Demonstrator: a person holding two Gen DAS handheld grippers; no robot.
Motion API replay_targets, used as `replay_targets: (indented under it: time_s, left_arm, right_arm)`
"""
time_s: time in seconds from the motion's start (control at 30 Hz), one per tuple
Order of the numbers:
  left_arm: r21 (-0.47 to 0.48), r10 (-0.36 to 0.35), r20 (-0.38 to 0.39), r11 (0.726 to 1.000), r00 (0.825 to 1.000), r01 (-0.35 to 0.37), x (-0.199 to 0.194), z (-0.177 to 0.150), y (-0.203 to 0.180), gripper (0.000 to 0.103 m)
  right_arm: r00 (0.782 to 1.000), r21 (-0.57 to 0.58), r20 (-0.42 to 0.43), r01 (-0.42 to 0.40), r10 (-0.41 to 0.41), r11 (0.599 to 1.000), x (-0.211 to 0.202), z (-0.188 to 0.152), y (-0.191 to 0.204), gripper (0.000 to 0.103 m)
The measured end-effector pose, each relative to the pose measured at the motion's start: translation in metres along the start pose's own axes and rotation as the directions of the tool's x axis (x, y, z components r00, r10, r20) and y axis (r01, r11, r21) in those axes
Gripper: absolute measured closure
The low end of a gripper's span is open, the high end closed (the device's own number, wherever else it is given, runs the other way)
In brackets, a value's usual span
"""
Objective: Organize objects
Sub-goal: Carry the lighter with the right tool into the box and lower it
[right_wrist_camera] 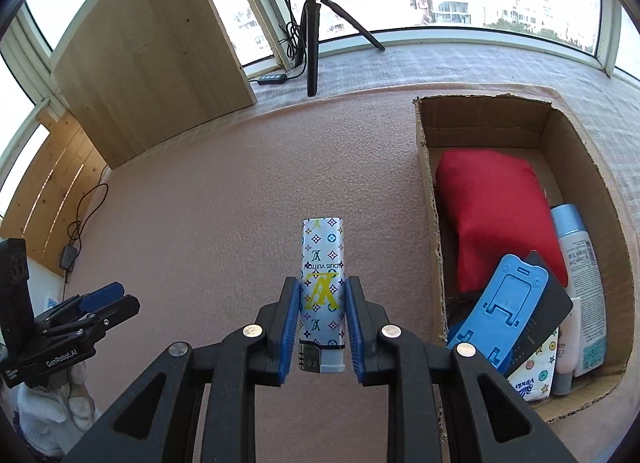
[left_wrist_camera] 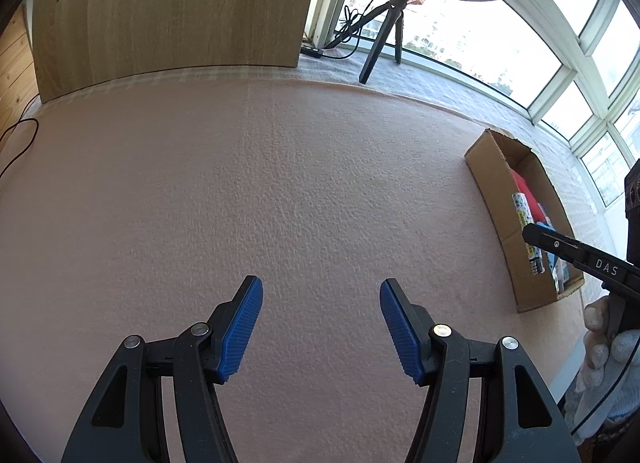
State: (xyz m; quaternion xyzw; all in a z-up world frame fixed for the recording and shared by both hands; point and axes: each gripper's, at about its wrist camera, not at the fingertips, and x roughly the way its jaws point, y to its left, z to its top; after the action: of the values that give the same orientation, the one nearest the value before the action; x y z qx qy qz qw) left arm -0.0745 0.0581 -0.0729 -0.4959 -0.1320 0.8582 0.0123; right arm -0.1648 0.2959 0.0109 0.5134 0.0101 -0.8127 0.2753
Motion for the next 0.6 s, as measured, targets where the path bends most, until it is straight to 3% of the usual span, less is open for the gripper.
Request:
replay_targets:
  time_s: [0.6]
  left_arm:
    - [0.032,-0.030,-0.003,0.999,1.000,0.030,0.009,-0.004,-0.035,0.038]
  right_arm:
    - [0.976,0.134,0.059,0.200,-0.209,0.971,-0.051,0.004,-0.118,0.082]
